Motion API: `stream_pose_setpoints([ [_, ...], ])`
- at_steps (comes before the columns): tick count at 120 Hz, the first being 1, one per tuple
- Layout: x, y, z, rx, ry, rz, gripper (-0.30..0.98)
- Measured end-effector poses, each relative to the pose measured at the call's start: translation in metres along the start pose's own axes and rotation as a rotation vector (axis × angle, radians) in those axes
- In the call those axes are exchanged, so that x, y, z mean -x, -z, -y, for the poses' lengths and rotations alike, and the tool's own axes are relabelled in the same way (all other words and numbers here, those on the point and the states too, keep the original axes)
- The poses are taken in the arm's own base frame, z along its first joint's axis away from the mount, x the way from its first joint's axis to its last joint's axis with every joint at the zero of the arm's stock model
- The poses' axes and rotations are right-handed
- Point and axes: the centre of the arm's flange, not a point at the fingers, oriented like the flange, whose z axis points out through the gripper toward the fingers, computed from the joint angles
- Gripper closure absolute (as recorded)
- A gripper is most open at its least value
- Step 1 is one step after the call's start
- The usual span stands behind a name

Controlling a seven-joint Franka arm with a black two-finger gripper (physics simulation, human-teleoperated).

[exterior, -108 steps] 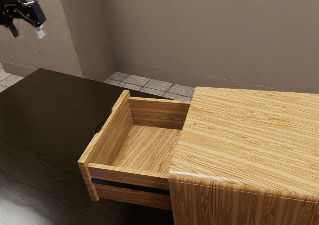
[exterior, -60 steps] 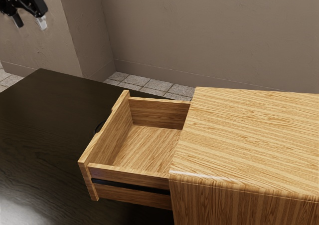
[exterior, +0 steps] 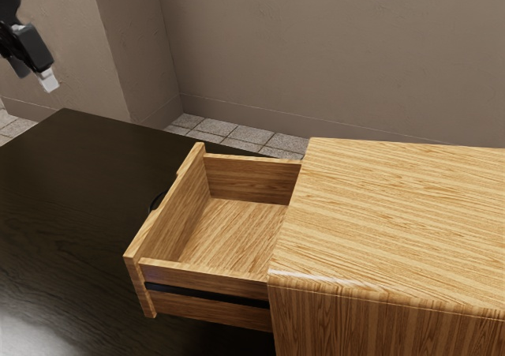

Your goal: Push the drawer handle with one arm to close the drawer

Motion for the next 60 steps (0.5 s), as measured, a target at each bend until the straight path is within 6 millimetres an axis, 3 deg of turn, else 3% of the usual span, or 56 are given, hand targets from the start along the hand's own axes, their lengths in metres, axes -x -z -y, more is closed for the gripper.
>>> stream_pose_setpoints([
  [13,0.004,-0.042,-0.011,-0.018,-0.070,0.029,0.02],
  [22,0.014,-0.081,0.008,0.018,-0.063,0.080,0.02],
  [31,0.020,-0.100,0.018,0.044,-0.058,0.113,0.02],
  [47,0.019,-0.149,0.015,0.055,-0.121,0.138,0.03],
  [60,0.007,-0.165,0.012,0.039,-0.211,0.090,0.03],
])
